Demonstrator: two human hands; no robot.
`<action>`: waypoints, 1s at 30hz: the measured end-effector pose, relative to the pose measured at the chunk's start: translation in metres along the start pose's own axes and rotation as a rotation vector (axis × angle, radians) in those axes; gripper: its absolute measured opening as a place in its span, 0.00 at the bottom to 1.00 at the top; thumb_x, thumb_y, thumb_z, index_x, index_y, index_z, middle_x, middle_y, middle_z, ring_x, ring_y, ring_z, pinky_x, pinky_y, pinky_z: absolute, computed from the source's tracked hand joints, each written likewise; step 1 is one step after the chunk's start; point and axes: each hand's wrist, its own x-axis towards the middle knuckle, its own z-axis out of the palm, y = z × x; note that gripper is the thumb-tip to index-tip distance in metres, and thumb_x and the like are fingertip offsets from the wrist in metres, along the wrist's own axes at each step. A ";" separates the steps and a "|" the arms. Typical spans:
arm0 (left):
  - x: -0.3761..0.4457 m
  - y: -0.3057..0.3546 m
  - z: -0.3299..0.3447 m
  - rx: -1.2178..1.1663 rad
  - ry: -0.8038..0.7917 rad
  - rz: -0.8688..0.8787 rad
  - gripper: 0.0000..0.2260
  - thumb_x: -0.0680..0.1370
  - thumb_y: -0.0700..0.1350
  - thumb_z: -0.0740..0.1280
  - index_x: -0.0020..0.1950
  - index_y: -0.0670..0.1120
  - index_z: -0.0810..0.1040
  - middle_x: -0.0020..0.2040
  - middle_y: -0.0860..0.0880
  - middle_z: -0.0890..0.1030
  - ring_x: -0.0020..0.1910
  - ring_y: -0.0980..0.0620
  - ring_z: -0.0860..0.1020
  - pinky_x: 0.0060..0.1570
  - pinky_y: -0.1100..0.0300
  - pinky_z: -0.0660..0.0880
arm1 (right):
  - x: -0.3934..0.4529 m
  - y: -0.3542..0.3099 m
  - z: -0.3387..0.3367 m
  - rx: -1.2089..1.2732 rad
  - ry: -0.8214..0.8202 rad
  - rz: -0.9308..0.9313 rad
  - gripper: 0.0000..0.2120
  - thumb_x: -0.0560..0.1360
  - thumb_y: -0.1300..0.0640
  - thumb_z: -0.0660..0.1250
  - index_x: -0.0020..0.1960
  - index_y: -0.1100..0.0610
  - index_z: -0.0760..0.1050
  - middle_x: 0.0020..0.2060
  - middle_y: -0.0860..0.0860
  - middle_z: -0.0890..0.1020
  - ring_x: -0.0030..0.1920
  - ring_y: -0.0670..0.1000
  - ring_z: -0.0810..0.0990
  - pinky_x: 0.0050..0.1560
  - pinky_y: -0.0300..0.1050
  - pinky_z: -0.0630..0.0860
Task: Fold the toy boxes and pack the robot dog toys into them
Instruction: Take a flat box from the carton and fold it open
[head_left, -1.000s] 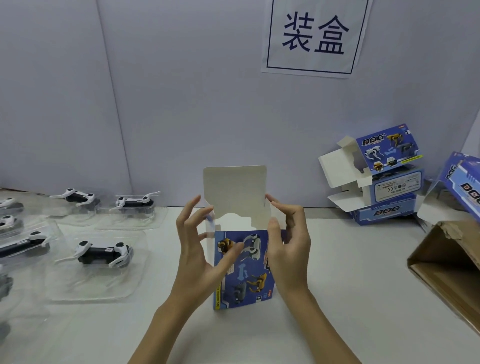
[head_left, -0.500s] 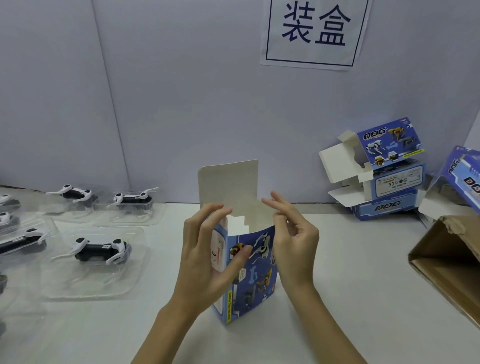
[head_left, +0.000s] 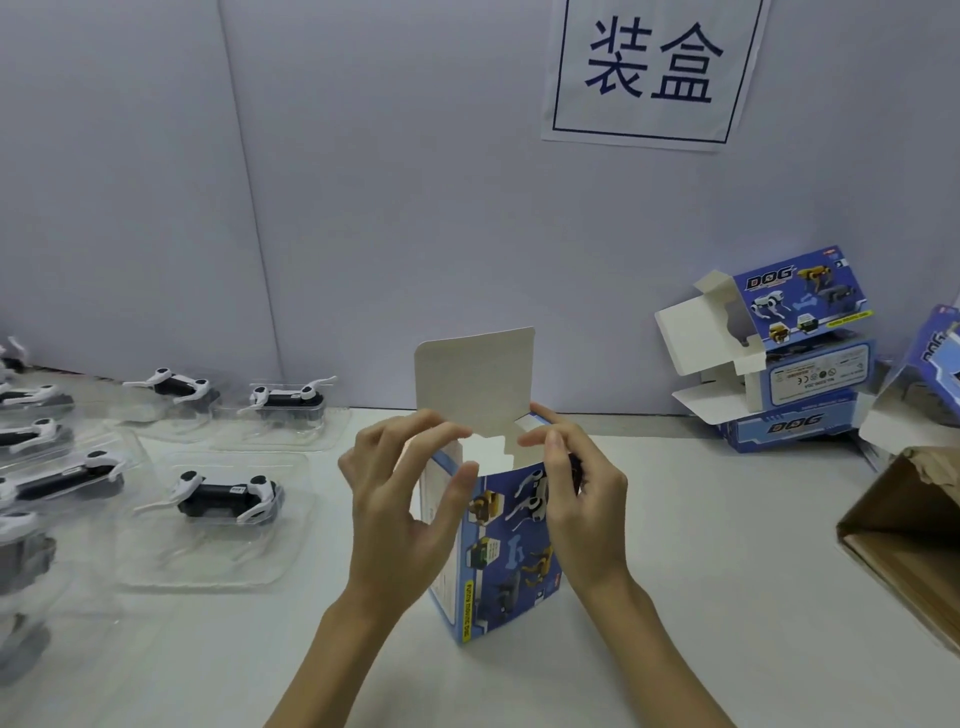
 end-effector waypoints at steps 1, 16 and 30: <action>0.001 0.001 0.001 0.027 0.004 -0.007 0.08 0.81 0.54 0.66 0.59 0.56 0.76 0.61 0.58 0.77 0.65 0.46 0.74 0.61 0.37 0.68 | 0.000 0.001 0.000 0.005 -0.004 0.014 0.18 0.84 0.48 0.58 0.55 0.59 0.81 0.58 0.48 0.85 0.43 0.39 0.81 0.34 0.25 0.70; 0.003 -0.014 0.019 0.009 -0.152 0.173 0.10 0.85 0.57 0.62 0.53 0.51 0.72 0.51 0.56 0.77 0.55 0.55 0.74 0.61 0.59 0.68 | 0.000 0.005 0.001 0.008 -0.024 0.053 0.15 0.84 0.51 0.57 0.55 0.56 0.80 0.55 0.36 0.83 0.42 0.41 0.81 0.40 0.28 0.72; -0.004 0.001 0.016 -0.219 -0.023 -0.156 0.10 0.78 0.53 0.71 0.57 0.53 0.77 0.76 0.45 0.64 0.80 0.56 0.61 0.71 0.70 0.62 | 0.001 -0.002 -0.001 0.126 -0.019 0.072 0.12 0.83 0.48 0.60 0.65 0.45 0.74 0.55 0.36 0.82 0.49 0.50 0.86 0.36 0.40 0.82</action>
